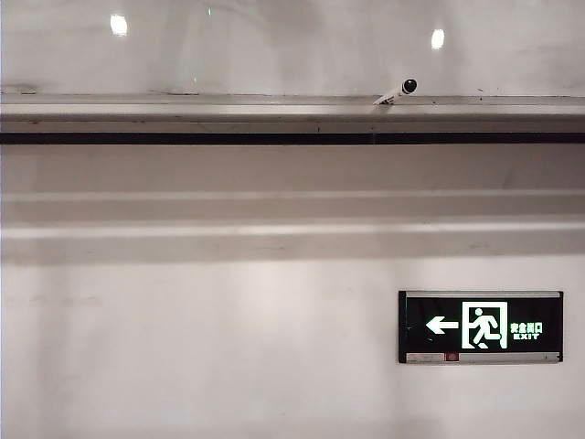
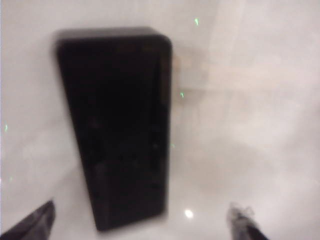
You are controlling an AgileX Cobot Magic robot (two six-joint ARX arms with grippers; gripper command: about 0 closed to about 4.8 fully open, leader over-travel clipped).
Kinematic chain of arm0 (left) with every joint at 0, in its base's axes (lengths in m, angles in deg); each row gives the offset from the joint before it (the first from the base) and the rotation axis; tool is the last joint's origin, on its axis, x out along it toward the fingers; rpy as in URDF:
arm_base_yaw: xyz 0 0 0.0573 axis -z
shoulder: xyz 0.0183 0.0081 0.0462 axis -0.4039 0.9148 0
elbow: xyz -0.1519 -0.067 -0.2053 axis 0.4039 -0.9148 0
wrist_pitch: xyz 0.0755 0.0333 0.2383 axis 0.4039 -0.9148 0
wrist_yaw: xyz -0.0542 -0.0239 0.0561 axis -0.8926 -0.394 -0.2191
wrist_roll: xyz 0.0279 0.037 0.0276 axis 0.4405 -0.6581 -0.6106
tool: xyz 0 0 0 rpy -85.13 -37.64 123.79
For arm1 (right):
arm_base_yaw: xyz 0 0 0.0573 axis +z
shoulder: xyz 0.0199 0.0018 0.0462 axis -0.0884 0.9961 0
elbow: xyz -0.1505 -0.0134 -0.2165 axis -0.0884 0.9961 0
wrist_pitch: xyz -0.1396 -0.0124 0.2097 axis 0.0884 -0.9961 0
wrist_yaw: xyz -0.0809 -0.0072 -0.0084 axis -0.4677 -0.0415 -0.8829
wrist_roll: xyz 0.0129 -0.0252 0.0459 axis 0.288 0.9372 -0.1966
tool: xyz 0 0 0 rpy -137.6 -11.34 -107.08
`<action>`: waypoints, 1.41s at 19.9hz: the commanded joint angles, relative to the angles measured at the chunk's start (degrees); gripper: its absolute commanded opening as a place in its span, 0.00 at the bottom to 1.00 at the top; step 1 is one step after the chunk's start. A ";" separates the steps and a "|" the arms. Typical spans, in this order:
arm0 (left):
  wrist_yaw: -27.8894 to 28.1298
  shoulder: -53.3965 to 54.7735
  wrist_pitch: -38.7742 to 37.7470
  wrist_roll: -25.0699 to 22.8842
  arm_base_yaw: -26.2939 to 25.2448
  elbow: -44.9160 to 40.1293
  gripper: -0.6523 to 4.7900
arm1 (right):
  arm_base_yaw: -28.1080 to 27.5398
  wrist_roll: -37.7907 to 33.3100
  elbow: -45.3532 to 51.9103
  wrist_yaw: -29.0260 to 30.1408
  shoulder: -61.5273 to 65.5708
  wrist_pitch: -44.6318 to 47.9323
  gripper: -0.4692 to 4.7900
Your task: Wipe the whiteboard clean using the black magnetic whiteboard eraser attached to the whiteboard.
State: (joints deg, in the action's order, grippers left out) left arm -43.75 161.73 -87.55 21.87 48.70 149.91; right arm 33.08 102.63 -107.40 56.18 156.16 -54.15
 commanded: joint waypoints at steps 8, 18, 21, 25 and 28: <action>-3.34 -17.81 -31.82 -2.45 4.68 0.35 0.11 | -0.11 -12.94 -0.13 -12.15 -0.59 -41.03 0.09; 2.23 -45.29 -40.46 -0.74 4.66 -11.45 0.11 | -0.02 -20.98 -0.07 -8.46 -10.43 -67.32 0.09; 2.16 -54.45 -40.41 1.66 4.63 -26.99 0.11 | -0.02 -23.76 -0.04 -5.40 -10.88 -67.38 0.09; 0.20 -72.30 -23.74 1.03 4.52 -57.02 0.11 | 0.04 -23.76 2.34 -0.87 -13.29 -67.41 0.09; -0.07 -85.64 -4.57 1.14 4.52 -80.98 0.11 | 0.02 -23.98 9.75 -0.85 -16.46 -67.36 0.09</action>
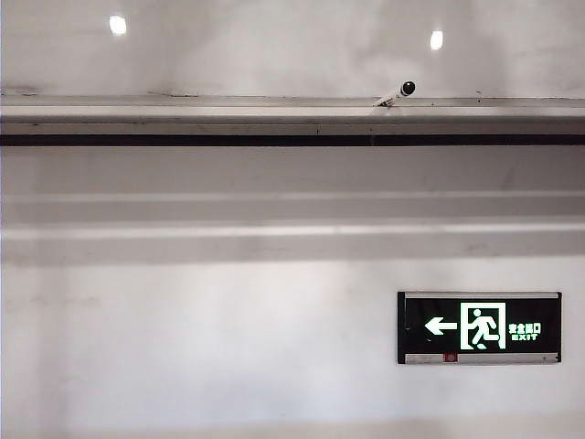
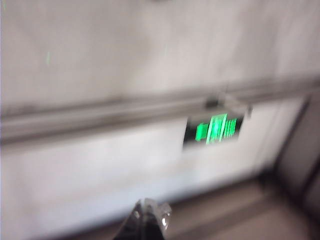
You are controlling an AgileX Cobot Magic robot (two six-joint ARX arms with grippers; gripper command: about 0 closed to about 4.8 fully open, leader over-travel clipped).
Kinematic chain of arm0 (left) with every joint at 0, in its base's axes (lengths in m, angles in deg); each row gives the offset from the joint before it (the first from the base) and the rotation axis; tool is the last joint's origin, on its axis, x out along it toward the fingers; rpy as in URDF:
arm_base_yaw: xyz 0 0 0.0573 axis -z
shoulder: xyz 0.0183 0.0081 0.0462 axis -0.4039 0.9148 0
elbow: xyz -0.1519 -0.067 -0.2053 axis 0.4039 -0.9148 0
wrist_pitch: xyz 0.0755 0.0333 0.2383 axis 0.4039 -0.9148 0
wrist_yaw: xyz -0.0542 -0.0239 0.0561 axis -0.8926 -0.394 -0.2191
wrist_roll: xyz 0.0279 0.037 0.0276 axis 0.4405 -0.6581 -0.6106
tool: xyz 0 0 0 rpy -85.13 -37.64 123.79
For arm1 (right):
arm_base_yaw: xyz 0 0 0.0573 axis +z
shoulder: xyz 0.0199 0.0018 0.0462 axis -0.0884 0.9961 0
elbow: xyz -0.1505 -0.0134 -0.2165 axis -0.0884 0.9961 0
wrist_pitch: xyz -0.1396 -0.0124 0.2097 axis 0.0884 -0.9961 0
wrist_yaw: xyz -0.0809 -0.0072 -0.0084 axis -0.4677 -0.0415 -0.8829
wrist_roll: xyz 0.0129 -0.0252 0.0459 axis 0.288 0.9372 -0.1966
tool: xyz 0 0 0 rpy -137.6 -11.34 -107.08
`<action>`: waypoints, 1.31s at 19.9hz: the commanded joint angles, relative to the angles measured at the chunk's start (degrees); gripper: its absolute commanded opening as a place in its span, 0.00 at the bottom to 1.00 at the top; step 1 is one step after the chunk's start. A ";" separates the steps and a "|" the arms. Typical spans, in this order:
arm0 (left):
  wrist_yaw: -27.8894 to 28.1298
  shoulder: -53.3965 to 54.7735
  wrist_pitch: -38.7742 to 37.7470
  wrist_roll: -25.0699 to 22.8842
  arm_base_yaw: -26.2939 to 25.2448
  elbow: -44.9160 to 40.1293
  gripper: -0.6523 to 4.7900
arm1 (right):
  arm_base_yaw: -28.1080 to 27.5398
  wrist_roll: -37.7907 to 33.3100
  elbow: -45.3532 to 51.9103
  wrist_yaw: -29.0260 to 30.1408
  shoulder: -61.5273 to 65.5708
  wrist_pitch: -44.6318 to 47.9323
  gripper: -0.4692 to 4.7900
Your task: Wipe the whiteboard clean using the black magnetic whiteboard eraser attached to the whiteboard.
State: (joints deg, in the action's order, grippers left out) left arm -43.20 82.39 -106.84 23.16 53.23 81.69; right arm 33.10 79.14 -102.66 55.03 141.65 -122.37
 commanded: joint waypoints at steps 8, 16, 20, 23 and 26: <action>0.85 -18.64 47.95 2.34 0.00 -55.91 0.11 | 0.02 -3.72 49.57 4.81 -22.43 21.27 0.09; 2.84 -16.83 57.83 2.16 0.00 -69.20 0.11 | -0.15 -3.69 110.88 -1.42 -51.45 72.00 0.09; 3.54 -16.09 60.00 -3.02 0.00 -70.64 0.11 | -0.15 -3.67 127.01 -7.82 -57.09 86.84 0.19; 3.06 -14.71 68.15 -3.76 0.00 -73.57 0.11 | -0.15 -3.67 130.18 -7.72 -58.16 86.18 0.19; 0.92 -12.02 73.35 -3.85 0.00 -76.32 0.11 | -0.15 -3.69 130.60 -7.67 -57.99 84.96 0.19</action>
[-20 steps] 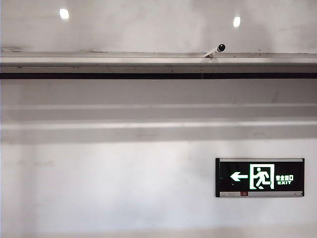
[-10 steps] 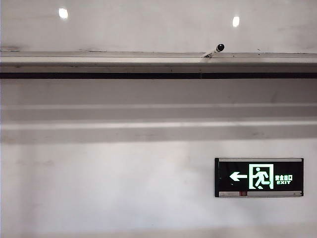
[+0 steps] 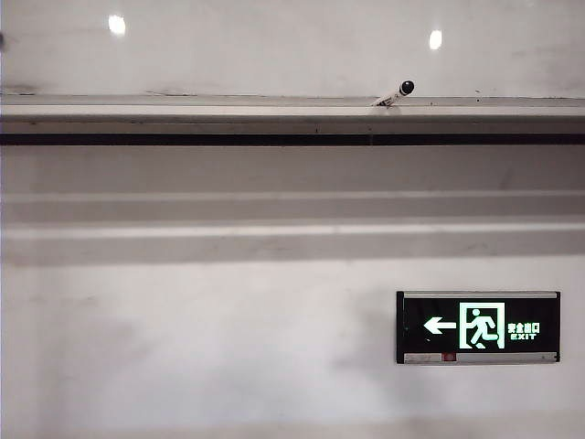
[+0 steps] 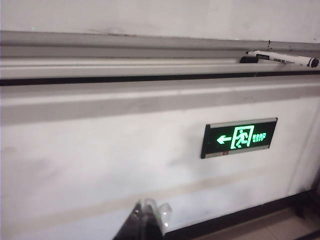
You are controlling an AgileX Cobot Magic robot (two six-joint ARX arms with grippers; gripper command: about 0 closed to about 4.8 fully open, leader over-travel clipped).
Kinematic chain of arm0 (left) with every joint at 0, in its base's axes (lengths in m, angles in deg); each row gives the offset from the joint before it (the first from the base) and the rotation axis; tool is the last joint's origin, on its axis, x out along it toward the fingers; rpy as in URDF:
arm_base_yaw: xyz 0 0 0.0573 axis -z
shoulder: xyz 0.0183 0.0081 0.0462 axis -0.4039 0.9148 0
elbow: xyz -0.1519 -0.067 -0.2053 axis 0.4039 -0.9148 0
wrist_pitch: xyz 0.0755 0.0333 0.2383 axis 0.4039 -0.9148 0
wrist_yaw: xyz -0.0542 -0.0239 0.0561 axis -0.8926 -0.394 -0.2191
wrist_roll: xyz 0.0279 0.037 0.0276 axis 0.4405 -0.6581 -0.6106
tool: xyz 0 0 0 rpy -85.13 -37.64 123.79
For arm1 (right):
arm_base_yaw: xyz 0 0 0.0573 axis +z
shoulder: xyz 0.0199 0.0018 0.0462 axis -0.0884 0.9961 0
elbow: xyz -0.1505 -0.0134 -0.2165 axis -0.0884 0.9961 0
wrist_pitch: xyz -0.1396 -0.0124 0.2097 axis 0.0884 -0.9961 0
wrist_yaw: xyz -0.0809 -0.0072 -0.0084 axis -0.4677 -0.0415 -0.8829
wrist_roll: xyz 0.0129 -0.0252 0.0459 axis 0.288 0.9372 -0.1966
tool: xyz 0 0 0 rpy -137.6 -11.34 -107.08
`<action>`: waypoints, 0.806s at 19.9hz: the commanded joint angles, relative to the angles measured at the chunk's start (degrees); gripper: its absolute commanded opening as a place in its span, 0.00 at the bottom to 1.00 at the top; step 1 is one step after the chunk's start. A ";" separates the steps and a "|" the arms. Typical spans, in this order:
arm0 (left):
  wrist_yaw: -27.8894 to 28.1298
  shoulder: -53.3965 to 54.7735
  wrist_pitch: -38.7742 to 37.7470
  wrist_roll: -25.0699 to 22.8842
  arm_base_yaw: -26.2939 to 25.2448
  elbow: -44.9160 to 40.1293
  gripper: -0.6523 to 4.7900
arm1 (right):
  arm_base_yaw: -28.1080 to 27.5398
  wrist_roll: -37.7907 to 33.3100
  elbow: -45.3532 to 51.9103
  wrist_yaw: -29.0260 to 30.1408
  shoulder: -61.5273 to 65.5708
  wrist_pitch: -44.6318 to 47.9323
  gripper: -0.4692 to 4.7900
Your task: Wipe the whiteboard clean using the black magnetic whiteboard eraser attached to the whiteboard.
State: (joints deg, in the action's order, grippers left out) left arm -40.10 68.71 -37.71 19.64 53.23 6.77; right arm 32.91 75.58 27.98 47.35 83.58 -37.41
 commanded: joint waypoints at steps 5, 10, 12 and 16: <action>-4.83 7.63 8.83 -0.42 0.00 -2.78 0.11 | 0.04 -0.13 -0.04 -0.07 0.07 -2.01 0.19; -1.38 4.20 8.70 -0.68 -0.37 -3.26 0.11 | 0.07 -0.13 -0.04 0.02 0.07 -2.05 0.19; -3.74 0.76 6.95 -0.83 -3.85 -3.82 0.11 | 0.04 -0.11 -0.04 -0.02 0.07 -2.29 0.19; -11.08 -4.92 1.86 -0.33 -15.39 -4.85 0.11 | 0.04 -0.13 -0.04 -0.02 0.07 -2.34 0.19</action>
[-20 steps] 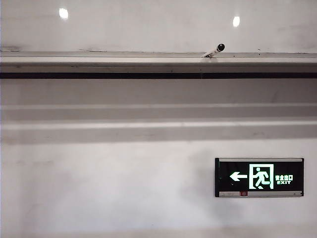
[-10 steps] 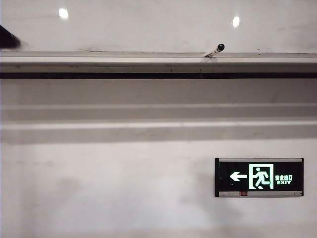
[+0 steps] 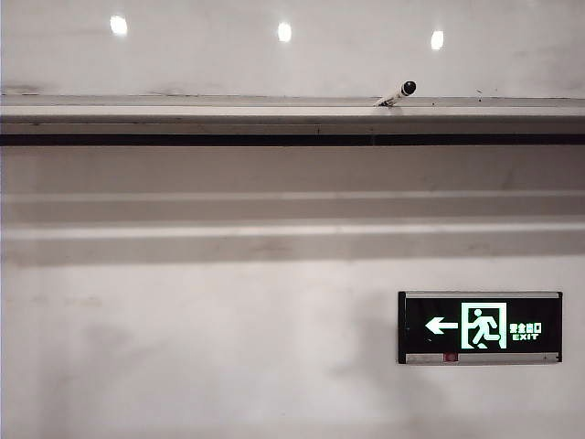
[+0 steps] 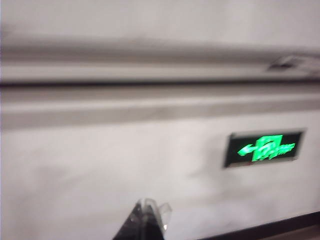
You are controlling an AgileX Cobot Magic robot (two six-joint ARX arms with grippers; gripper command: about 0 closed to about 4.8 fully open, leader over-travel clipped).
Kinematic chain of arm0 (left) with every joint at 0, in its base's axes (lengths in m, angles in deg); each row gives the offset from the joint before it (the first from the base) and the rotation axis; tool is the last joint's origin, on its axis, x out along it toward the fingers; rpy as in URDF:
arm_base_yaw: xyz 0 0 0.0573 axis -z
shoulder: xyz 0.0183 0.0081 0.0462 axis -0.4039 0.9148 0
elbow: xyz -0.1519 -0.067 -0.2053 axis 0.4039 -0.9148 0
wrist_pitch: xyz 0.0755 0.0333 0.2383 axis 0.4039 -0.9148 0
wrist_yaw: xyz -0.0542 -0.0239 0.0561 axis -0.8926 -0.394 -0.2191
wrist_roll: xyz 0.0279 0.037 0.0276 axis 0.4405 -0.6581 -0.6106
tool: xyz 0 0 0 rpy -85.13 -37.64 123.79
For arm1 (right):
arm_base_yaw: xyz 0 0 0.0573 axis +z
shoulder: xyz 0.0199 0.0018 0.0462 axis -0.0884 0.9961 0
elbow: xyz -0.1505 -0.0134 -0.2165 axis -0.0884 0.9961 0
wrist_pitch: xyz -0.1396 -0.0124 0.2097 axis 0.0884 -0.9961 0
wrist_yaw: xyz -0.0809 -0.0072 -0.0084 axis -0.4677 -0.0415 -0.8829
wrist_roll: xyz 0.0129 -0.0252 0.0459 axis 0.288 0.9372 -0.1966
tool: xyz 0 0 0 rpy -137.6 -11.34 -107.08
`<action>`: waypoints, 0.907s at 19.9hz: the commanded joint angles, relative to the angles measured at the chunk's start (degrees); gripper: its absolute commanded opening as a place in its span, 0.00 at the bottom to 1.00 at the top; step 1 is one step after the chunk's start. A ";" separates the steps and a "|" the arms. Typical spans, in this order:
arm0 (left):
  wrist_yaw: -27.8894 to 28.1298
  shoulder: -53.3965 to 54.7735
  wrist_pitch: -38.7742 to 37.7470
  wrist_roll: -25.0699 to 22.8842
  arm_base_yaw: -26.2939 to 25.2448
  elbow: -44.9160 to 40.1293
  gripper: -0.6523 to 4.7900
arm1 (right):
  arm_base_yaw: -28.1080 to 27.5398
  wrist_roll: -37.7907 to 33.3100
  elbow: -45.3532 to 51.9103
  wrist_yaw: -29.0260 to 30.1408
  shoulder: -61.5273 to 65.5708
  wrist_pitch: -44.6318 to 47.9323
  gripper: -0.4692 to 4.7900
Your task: Wipe the whiteboard clean using the black magnetic whiteboard eraser attached to the whiteboard.
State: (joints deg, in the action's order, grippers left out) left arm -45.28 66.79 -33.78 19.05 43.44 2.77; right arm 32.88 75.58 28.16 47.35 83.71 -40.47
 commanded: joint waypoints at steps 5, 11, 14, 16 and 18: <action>-7.56 -12.24 -11.65 0.35 -14.12 -3.82 0.11 | 0.09 -0.13 -0.22 -0.02 -0.07 0.66 0.19; -8.83 -15.61 -11.67 0.17 -17.35 -7.98 0.11 | 0.07 -0.13 -0.20 -0.02 -0.07 0.22 0.19; -8.11 -15.61 -13.64 -1.77 -17.25 -8.46 0.11 | 0.09 -0.13 -0.20 -0.04 -0.07 0.13 0.19; -7.02 -15.61 -13.66 -4.00 -17.22 -8.46 0.11 | 0.09 -0.13 -0.17 -0.04 -0.07 0.04 0.19; -6.80 -15.61 -13.62 -3.87 -17.29 -8.46 0.11 | 0.09 -0.13 -0.17 -0.04 -0.07 0.02 0.19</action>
State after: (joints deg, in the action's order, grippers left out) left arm -52.42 51.25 -47.94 15.64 26.17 -5.71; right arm 32.88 75.58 28.16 47.35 83.69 -41.06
